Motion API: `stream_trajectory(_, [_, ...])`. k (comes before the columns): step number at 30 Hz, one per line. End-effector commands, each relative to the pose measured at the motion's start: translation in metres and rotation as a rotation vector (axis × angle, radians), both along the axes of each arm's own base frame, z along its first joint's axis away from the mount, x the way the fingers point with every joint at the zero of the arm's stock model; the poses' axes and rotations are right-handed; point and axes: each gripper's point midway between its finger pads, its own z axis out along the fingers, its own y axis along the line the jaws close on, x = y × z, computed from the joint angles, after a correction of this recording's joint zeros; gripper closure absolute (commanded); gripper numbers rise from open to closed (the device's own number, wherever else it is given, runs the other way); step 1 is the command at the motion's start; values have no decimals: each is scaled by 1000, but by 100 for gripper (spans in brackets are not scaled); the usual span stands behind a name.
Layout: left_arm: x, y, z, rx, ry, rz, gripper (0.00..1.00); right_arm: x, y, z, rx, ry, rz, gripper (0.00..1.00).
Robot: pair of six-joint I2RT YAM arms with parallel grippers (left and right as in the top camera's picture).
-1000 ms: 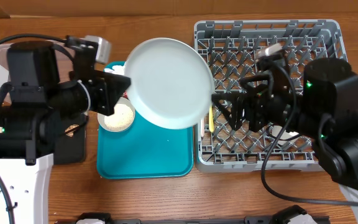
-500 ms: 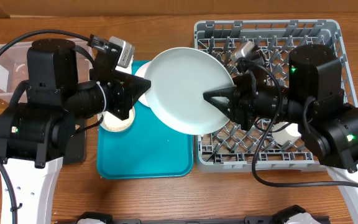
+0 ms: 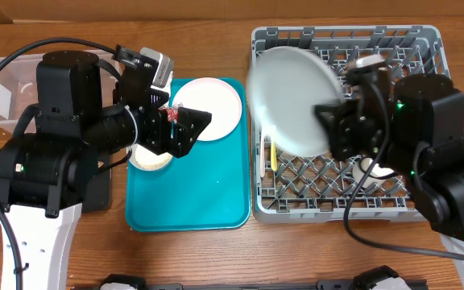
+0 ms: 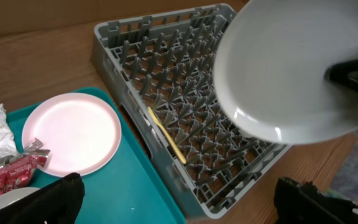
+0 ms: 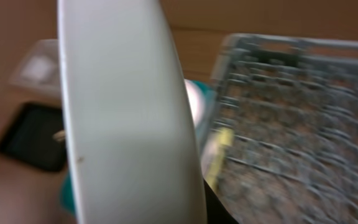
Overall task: Sort waste into correct bins and load items into the dishwasher rack
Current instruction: 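Set the grey plate upright in the dish rack with the right gripper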
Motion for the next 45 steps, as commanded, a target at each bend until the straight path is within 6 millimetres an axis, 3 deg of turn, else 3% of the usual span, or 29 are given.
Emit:
stream_trajectory(1, [-1, 1, 5, 14, -21, 4, 0, 18, -68, -1, -114, -15, -313, 88])
stream_trajectory(8, [-10, 3, 10, 12, -32, 4, 0, 42, -156, -20, -235, 38, -578, 88])
stream_trajectory(13, [-17, 4, 16, 8, -56, 4, 0, 68, -193, -47, -254, 114, -625, 88])
stream_trajectory(18, [-20, 4, 18, 7, -60, 4, 0, 94, -196, -94, -315, 231, -513, 87])
stream_trajectory(22, [-21, 4, 17, 7, -55, 3, 0, 111, -215, -120, -396, 281, -563, 89])
stream_trajectory(28, [-24, 5, 13, 11, -31, 3, 0, 133, -227, -131, -476, 250, -542, 88])
stream_trajectory(39, [-23, 5, 12, 13, -26, 3, 0, 136, -210, -179, -415, 387, -447, 88])
stream_trajectory(41, [-23, 5, 12, 13, -26, 3, 0, 138, -205, -181, -390, 390, -427, 81])
stream_trajectory(43, [-22, 5, 13, 11, -31, 3, 0, 139, -205, -174, -384, 369, -436, 43])
stream_trajectory(45, [-22, 5, 13, 11, -33, 3, 0, 141, -206, -158, -357, 337, -473, 33])
